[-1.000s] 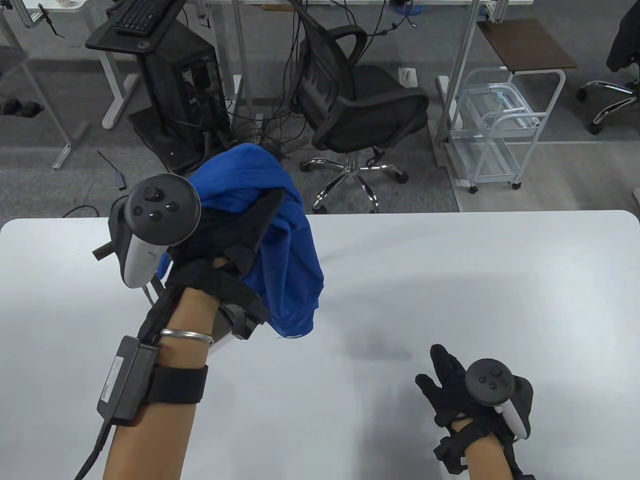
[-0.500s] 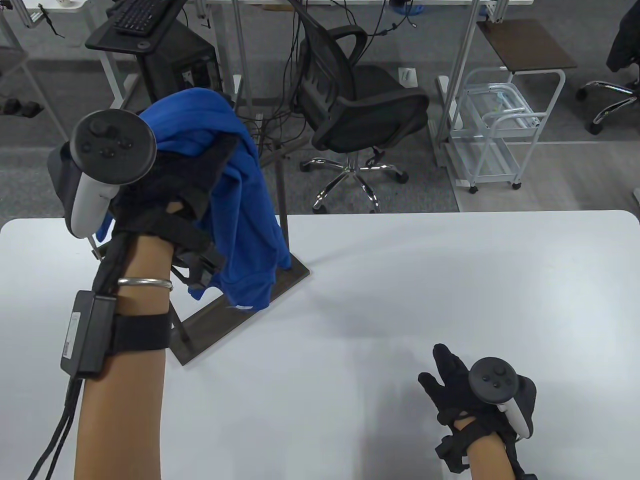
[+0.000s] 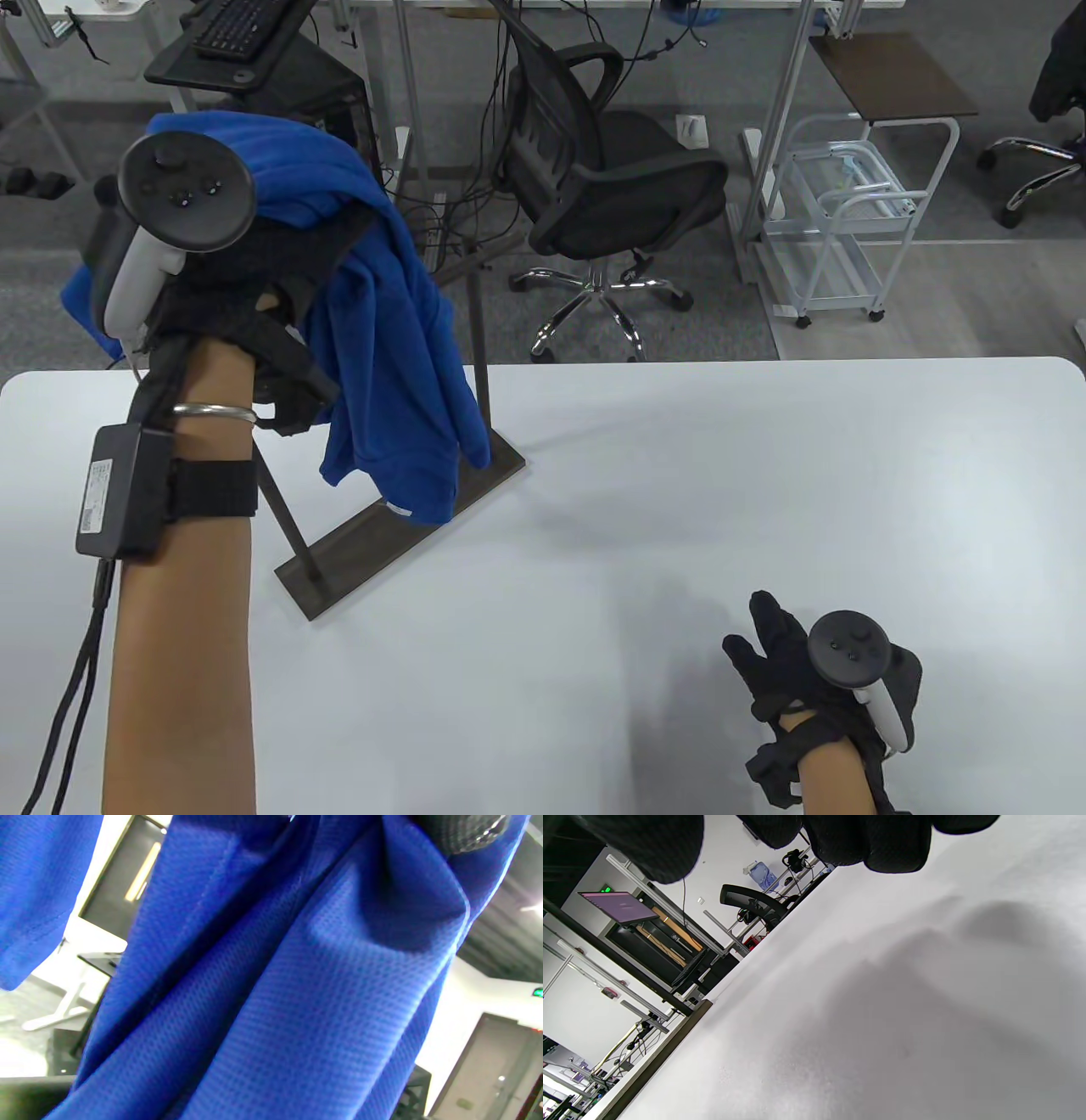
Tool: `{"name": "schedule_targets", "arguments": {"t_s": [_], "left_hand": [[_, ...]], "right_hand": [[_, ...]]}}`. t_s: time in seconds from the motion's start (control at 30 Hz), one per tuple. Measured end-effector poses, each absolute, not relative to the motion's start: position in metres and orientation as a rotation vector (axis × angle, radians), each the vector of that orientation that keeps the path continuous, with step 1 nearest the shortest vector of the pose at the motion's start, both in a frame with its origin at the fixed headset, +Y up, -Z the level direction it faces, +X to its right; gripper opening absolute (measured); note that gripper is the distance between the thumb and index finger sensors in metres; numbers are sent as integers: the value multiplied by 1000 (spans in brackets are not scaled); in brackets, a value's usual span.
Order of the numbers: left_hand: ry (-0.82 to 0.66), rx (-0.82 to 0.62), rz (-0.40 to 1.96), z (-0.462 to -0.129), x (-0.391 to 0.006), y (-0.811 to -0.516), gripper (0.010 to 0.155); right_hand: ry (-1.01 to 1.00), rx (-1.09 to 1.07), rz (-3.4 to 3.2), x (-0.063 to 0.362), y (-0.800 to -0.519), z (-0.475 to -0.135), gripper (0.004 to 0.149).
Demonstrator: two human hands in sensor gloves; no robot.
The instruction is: Hang t-shirt on desktop hanging rack
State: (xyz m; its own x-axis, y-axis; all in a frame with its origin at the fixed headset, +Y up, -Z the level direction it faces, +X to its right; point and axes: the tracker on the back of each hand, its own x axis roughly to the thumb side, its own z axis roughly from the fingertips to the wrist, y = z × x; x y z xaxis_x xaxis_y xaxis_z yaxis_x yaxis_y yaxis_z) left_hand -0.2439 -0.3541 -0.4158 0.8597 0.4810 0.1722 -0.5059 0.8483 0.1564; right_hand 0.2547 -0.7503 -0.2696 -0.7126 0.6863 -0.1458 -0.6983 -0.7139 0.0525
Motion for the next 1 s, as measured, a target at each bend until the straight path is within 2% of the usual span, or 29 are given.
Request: {"name": "schedule_targets", "arguments": {"t_s": [0.2, 0.37, 0.53, 0.6, 0.73, 0.93, 1.0], "left_hand": [[-53, 194, 494, -443, -249, -380, 62], [14, 44, 519, -461, -251, -395, 67], [60, 21, 643, -471, -256, -409, 68], [82, 42, 609, -472, -254, -413, 70], [236, 92, 440, -472, -248, -416, 76], [367, 20, 396, -473, -246, -428, 81], [435, -67, 341, -473, -245, -432, 86]], "right_hand": [[133, -187, 2355, 260, -752, -267, 73], [140, -204, 2342, 262, -752, -264, 74], [169, -207, 2329, 262, -754, -263, 74], [182, -210, 2324, 262, -754, -262, 74], [201, -208, 2319, 262, -754, -262, 74], [249, -204, 2301, 262, -755, -262, 73], [257, -225, 2281, 265, -757, -262, 73]]}}
